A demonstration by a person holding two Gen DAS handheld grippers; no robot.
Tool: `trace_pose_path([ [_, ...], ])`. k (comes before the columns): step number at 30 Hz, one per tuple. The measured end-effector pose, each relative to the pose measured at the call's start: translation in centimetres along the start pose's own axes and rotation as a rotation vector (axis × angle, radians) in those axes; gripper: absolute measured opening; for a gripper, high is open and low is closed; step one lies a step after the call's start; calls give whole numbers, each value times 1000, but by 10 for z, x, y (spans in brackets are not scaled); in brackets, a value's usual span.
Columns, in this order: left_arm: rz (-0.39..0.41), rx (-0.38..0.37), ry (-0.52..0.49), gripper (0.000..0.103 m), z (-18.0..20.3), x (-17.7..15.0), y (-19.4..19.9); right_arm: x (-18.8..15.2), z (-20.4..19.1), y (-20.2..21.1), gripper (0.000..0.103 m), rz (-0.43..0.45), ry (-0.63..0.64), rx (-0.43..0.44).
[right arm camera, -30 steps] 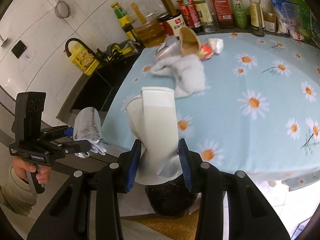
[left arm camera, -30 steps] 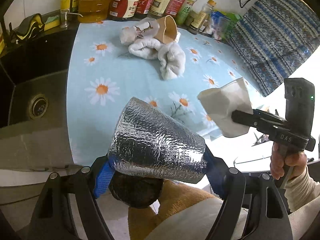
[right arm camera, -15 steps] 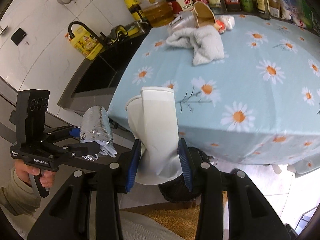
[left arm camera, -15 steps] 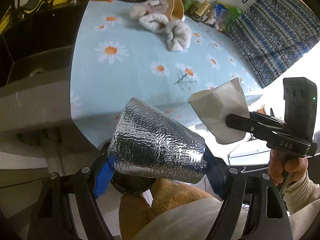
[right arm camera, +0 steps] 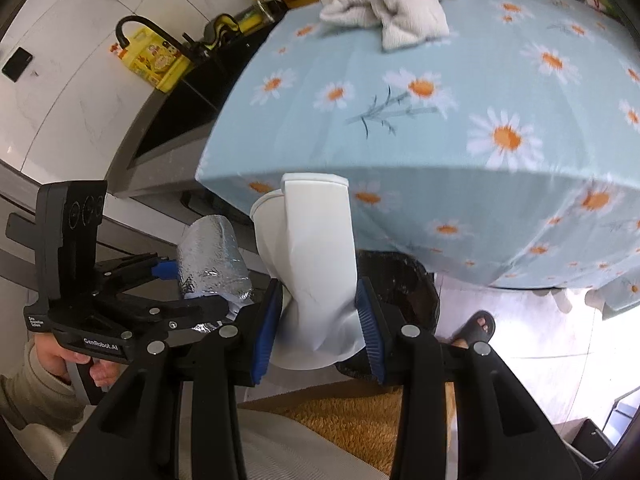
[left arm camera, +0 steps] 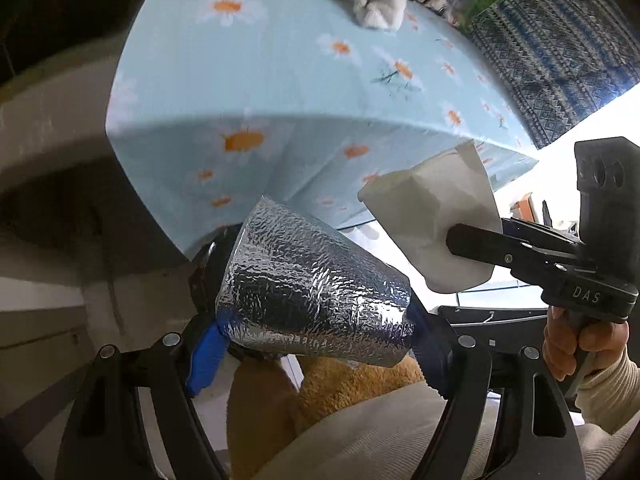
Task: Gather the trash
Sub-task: 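Lift both held cups and carry them down toward the black trash bin, then open the left tool over the bin while the right tool releases the white cup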
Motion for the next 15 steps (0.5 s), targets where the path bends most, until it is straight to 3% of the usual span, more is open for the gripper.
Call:
trace_pose_path([
  [15,-158,4,99,77,-28,-27,-84,-30,43,-81,40,-133,-105,-21],
])
Point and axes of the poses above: each gripper's, at about its wrist camera, not at the fingertips, and y roughly against the way its jaws point, z to its right, x to its top, the point moved 9 cm from there along -y, roughly the way its jaws point, and after that the axes turned 4 degrees about -z, right-handed, at the moved point
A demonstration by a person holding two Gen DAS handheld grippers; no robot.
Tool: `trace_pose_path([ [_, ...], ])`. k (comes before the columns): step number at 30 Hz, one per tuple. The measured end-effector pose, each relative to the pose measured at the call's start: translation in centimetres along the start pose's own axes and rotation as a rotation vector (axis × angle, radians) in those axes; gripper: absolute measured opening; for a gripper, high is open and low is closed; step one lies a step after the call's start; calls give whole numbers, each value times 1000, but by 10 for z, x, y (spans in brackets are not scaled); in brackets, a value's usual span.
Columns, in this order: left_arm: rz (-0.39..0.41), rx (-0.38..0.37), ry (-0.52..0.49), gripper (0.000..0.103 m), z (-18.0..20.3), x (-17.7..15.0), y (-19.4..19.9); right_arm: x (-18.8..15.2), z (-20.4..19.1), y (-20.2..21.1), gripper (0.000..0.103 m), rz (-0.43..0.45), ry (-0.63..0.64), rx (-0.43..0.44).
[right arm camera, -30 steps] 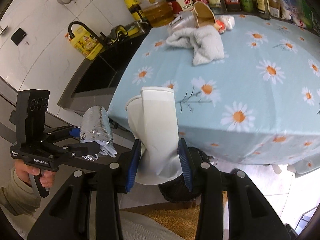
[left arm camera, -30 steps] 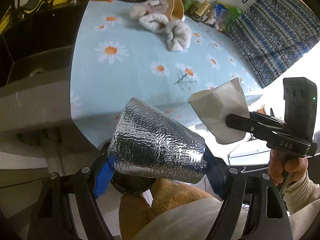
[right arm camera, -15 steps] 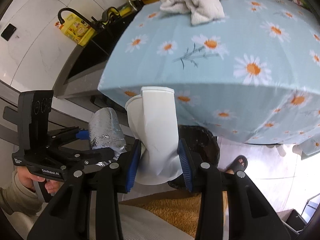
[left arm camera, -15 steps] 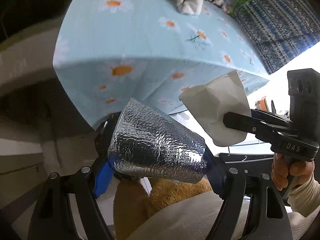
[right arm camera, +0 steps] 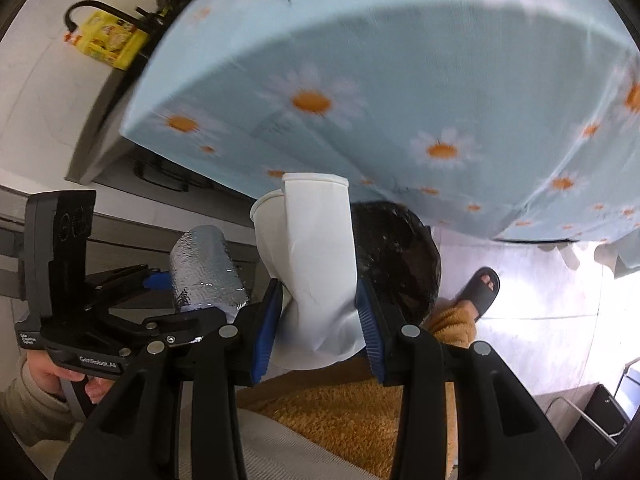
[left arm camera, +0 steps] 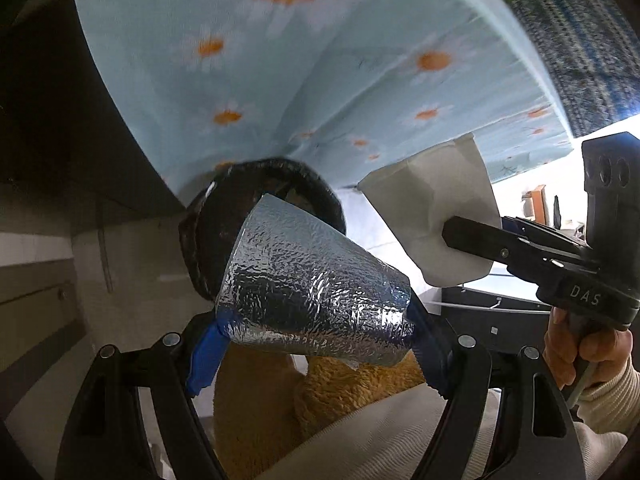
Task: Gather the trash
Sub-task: 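Open the left tool over the bin while the right tool releases the white cup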
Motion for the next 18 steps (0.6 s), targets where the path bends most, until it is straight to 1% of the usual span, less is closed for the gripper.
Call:
trace_pose_path([
  [5,-31,3,17,77,-3,0,-17,0,10,-22,40,-33,-41,8],
  [11,-46,5,24,79,-4,0,-22,2,15,-24,40,-39,-53,24],
  [12,-50,5,26,79,-4,0,-22,2,15,-23,41,-38,-54,24],
  [13,-51,9,29,80,-5,-1,-23,3,15,-23,44,-37,-57,32],
  [14,-40,26,30,81,-7,1,-21,3,15,-20,52,-33,-59,37],
  [16,-39,45,16,90,-7,2,-22,5,18,-16,54,-15,-64,33],
  [18,-41,52,19,90,-7,3,-22,5,21,-17,54,-23,-77,34],
])
Point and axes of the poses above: each gripper's, at about its wrist camera, not at the fingertips, and y roughly against the way its jaws point, z to its right, x to its top, the point moved 9 cm from there along -y, roughly the way its jaws point, and after that the axes turned 4 degrees about -z, right-handed, at the moved point
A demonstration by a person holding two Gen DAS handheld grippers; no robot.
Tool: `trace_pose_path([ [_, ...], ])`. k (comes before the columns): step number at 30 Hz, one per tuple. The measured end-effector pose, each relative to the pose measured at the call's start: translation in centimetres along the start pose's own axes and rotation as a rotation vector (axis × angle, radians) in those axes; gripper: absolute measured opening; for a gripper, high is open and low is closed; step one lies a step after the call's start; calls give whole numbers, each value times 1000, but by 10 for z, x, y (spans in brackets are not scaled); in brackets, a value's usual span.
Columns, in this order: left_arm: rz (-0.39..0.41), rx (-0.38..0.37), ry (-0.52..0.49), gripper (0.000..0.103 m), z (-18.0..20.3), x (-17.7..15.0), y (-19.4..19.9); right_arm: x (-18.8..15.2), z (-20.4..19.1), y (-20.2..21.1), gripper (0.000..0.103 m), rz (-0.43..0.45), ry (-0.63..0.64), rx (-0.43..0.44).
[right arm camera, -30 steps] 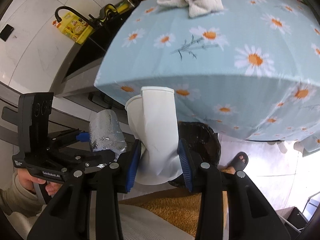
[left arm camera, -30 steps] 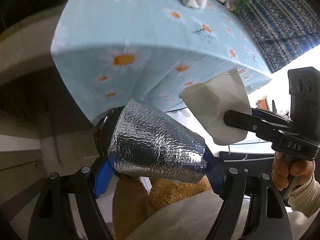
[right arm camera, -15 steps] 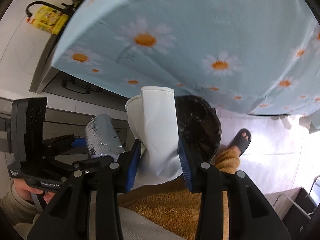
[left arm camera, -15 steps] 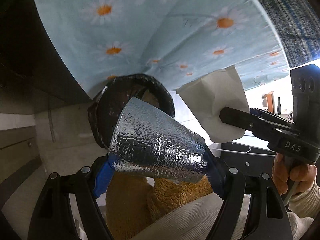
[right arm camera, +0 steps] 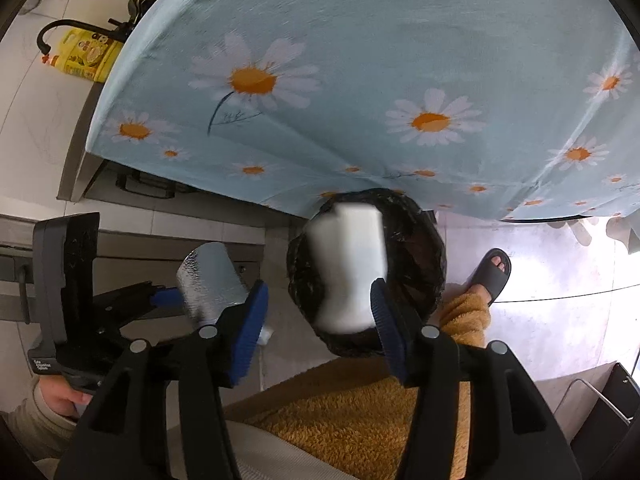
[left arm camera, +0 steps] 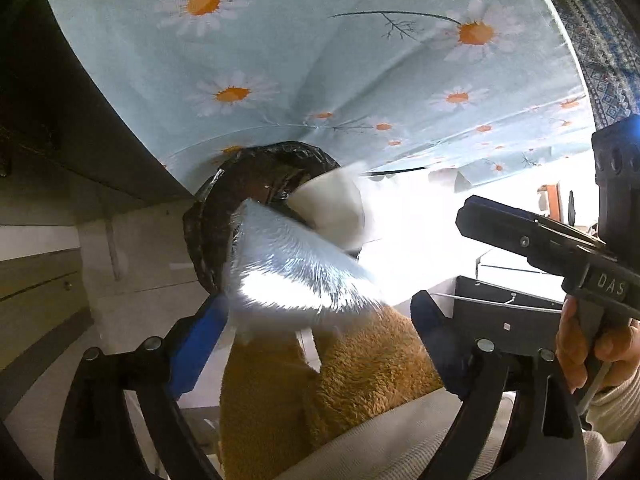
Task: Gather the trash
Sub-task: 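Open the left tool over the bin while the right tool releases the white cup, then raise both open tools back up to the tablecloth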
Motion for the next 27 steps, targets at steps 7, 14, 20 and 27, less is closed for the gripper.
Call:
trace_pose_path([
  [7,7,11,15,90,-2,4,2,3,4,9,54,19,-16,-2],
  [14,20,-11,8,90,0,6,10,4,7,16,54,33,-21,-8],
  [20,45,-17,-2,90,5,10,21,5,5,25,54,52,-12,-18],
  [27,103,-3,-11,90,8,15,43,10,-5,43,58,100,27,-37],
])
Point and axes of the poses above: each gripper's, at about its wrist camera, not at the fingertips, and y roughly against the way its jaws point, z to its right, x to its top, the point moved 9 cm from there along -y, roughly the way its jaws point, and after that the axes turned 4 degrees about -z, right-handed, at the moved point
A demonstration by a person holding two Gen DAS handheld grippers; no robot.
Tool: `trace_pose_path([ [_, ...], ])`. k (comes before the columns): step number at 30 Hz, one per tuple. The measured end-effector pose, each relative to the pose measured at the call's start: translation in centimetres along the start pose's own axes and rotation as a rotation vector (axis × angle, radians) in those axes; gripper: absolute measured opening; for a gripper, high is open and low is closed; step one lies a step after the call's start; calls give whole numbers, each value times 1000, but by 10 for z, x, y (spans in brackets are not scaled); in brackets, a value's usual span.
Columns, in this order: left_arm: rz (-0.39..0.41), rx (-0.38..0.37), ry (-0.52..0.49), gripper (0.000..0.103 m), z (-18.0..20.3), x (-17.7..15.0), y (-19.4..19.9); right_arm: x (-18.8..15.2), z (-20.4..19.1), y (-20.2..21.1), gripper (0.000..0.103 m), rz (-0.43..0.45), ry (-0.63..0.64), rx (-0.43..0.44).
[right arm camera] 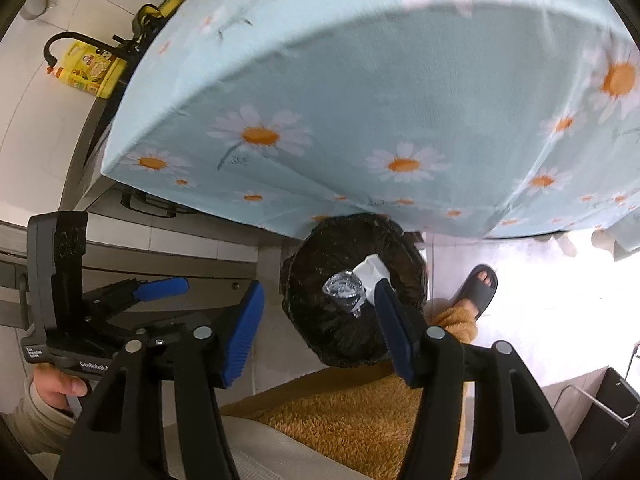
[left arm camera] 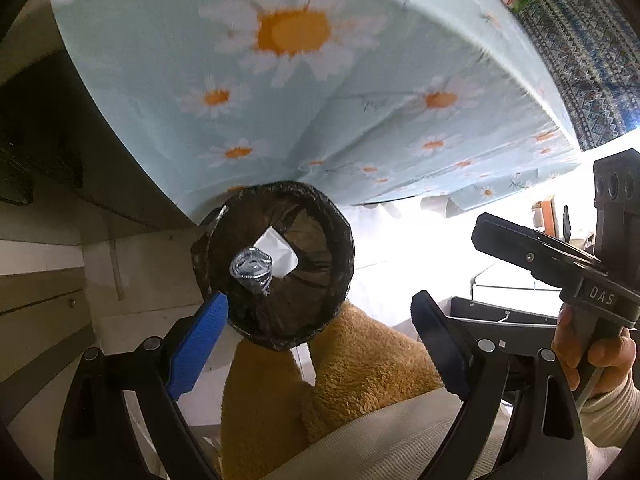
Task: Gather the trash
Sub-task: 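Raise both open tools back up to the tablecloth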
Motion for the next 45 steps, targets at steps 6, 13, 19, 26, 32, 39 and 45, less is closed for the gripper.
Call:
trace_pose_path([
  [6,47,10,-46,90,9,4,20,7,-7,18,58,45,10,4],
  [13,86,-10,-54,90,18,6,43,16,-17,44,58,101,35,7],
  [19,138,-32,-56,90,23,12,66,22,-25,67,58,162,46,-1],
  [26,203,-54,-119,90,41,25,100,31,-28,92,59,228,39,-15],
  [32,263,-65,-138,90,50,39,128,46,-32,120,64,288,57,-33],
  [39,317,-55,-126,90,55,61,149,83,-36,152,75,354,94,-48],
  [45,356,-22,-88,90,54,80,159,131,-40,174,77,401,145,-37],
])
Point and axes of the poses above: each gripper's, at about its wrist camera, not at the fingertips, and y roughly against the way its jaws point, z to its right, x to its top, the point moved 9 cm from there along -y, roughly the way its jaws point, and after that the axes turned 4 degrees about -z, right-handed, at the moved point
